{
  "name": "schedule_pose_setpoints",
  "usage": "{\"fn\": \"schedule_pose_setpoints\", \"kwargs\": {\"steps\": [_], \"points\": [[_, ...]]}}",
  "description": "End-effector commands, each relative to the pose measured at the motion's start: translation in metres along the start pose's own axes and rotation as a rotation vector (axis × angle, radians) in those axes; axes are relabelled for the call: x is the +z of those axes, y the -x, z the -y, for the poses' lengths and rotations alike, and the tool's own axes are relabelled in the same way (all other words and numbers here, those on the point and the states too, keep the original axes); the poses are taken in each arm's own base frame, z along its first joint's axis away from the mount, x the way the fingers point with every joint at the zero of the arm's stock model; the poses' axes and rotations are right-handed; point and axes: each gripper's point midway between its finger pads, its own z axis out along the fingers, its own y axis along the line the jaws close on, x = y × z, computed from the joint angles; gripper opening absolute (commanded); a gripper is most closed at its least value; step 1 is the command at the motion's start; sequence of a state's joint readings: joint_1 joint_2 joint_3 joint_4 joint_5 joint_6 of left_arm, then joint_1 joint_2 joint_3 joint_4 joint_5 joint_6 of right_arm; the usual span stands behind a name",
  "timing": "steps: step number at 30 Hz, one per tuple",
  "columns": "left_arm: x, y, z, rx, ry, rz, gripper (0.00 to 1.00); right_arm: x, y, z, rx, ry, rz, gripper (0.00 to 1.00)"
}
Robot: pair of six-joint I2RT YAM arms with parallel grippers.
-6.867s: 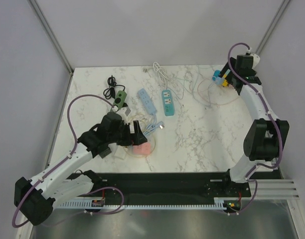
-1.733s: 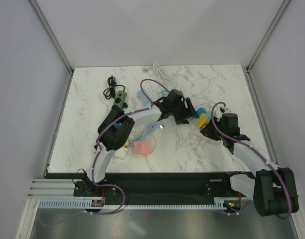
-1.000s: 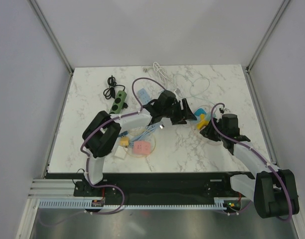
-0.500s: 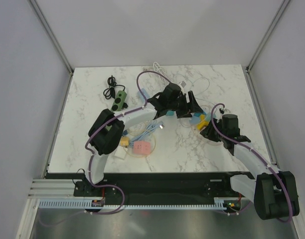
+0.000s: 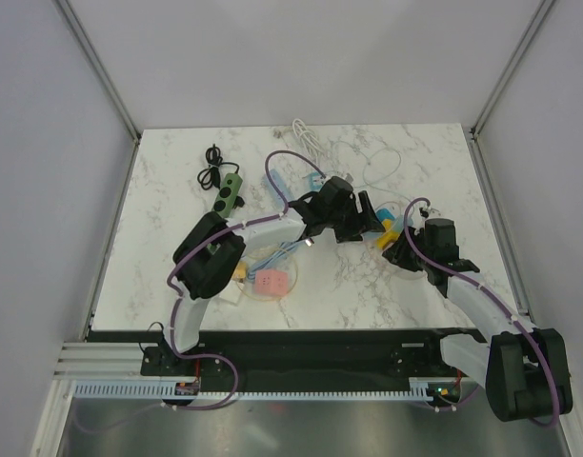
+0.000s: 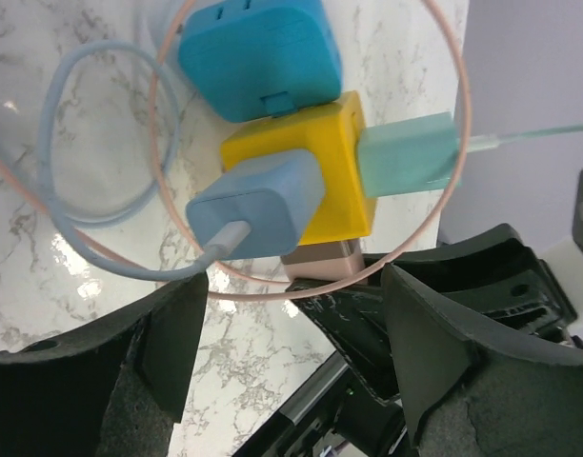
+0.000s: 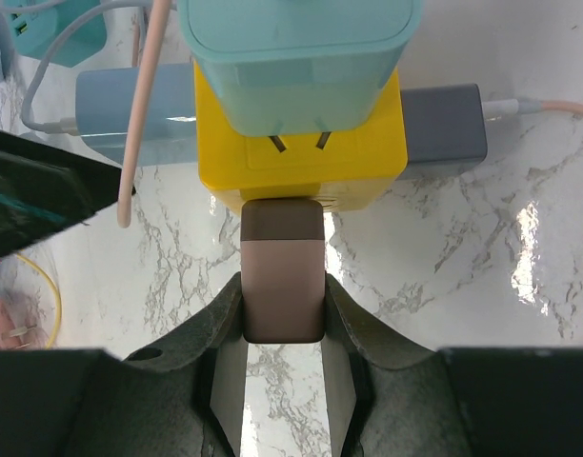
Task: Pull the plug off the socket
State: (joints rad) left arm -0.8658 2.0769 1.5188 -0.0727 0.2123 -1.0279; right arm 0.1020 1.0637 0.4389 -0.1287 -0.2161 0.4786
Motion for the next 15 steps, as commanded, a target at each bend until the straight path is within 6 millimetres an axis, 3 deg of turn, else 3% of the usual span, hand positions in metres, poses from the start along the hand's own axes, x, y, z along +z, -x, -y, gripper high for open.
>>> {"fn": "schedule_pose_setpoints", "kwargs": {"steps": [1, 15], "points": [[-0.003, 0.010, -0.002, -0.053, 0.022, 0.064, 0.80, -0.003, 0.006, -0.009, 0.010, 0.032, 0.018, 0.32], [0.026, 0.015, -0.007, -0.120, 0.024, 0.066, 0.75, -0.003, 0.003, -0.010, 0.008, 0.043, 0.009, 0.32]]}}
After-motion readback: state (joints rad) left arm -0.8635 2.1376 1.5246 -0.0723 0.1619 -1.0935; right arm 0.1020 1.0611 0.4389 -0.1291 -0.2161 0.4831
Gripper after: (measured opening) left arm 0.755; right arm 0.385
